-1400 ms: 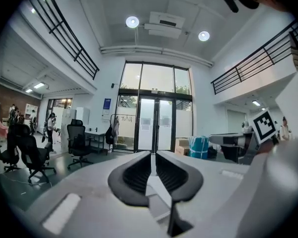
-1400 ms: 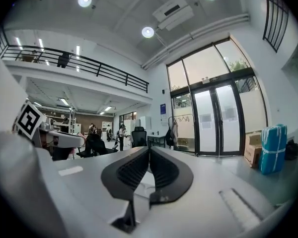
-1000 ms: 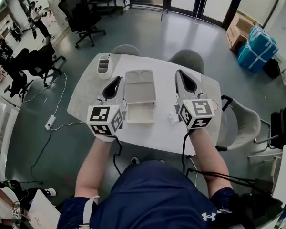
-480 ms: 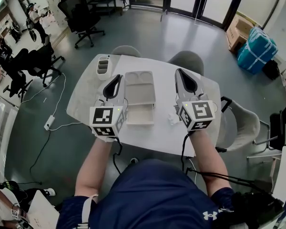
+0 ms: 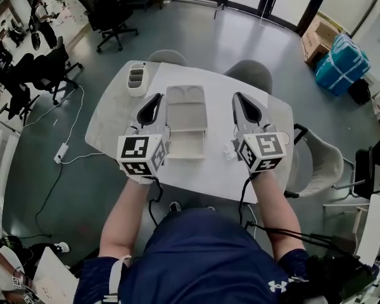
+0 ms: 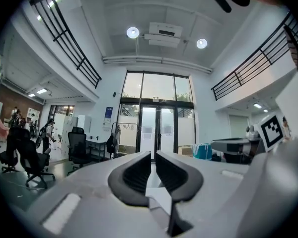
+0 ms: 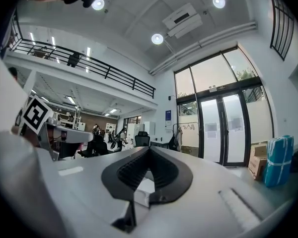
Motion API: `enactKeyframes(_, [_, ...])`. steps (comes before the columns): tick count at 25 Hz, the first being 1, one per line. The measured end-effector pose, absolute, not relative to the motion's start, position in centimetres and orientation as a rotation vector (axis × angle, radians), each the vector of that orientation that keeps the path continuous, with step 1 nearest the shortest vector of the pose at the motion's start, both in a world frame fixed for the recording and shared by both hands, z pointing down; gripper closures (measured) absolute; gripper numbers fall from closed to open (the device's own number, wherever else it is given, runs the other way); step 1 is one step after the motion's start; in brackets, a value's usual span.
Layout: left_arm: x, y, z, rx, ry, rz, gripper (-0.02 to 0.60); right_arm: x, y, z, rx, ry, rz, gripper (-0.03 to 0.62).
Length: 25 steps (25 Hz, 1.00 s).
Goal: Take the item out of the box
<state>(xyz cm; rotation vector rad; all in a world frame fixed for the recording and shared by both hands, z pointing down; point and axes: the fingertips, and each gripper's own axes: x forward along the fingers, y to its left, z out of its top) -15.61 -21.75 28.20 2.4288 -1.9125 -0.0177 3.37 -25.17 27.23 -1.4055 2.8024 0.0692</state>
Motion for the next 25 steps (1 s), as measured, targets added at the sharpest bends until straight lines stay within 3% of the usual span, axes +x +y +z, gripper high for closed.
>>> enactKeyframes(25, [-16.5,-22.9,30.0,2.421,-1.853,-0.001,0.549,3.0,-26.1,30.3,-1.409,2.807,-0.113,0.592])
